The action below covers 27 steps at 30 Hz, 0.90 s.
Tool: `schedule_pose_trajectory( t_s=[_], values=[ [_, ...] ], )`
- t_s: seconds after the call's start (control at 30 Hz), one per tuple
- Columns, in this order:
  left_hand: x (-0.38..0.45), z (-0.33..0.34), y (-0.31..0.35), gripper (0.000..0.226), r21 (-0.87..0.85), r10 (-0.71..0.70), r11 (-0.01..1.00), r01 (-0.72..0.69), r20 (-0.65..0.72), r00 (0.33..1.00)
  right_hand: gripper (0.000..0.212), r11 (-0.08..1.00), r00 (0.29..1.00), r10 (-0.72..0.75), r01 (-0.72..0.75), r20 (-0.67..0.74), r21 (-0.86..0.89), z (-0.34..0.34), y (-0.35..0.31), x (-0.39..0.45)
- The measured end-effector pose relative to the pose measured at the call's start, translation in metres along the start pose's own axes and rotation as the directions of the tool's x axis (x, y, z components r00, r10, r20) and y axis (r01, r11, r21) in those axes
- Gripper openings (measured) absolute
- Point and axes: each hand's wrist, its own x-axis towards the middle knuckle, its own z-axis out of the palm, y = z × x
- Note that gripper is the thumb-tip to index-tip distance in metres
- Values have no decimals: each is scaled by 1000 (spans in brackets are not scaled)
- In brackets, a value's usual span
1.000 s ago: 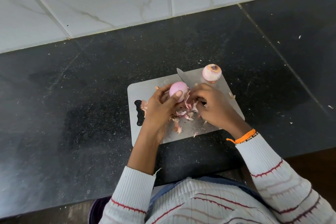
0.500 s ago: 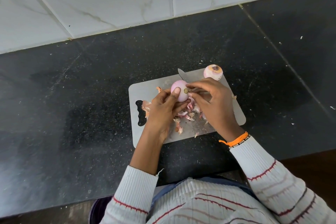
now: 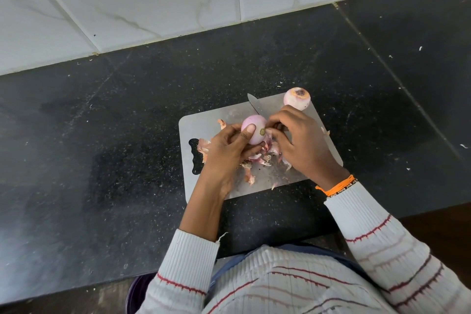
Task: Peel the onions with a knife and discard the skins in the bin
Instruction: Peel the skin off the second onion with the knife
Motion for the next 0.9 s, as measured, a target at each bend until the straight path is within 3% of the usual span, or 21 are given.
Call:
schedule_pose_trajectory(
  t_s=[0.17, 0.4, 0.57, 0.9],
  values=[
    [2, 4, 1, 33, -115, -24, 993, 20, -38, 999, 6, 998, 996, 50, -52, 77, 31, 8, 3, -5],
    [4, 1, -1, 28, -129, -35, 991, 28, -55, 998, 25, 992, 991, 107, -100, -84, 74, 4, -2, -2],
    [4, 2, -2, 31, -112, -34, 993, 29, -47, 998, 14, 988, 988, 109, -96, -108, 122, 8, -4, -3],
    [5, 6, -8, 36, 44, -6, 999, 9, -68, 998, 6, 999, 997, 47, -47, -58, 0, 2, -1, -2]
  ],
)
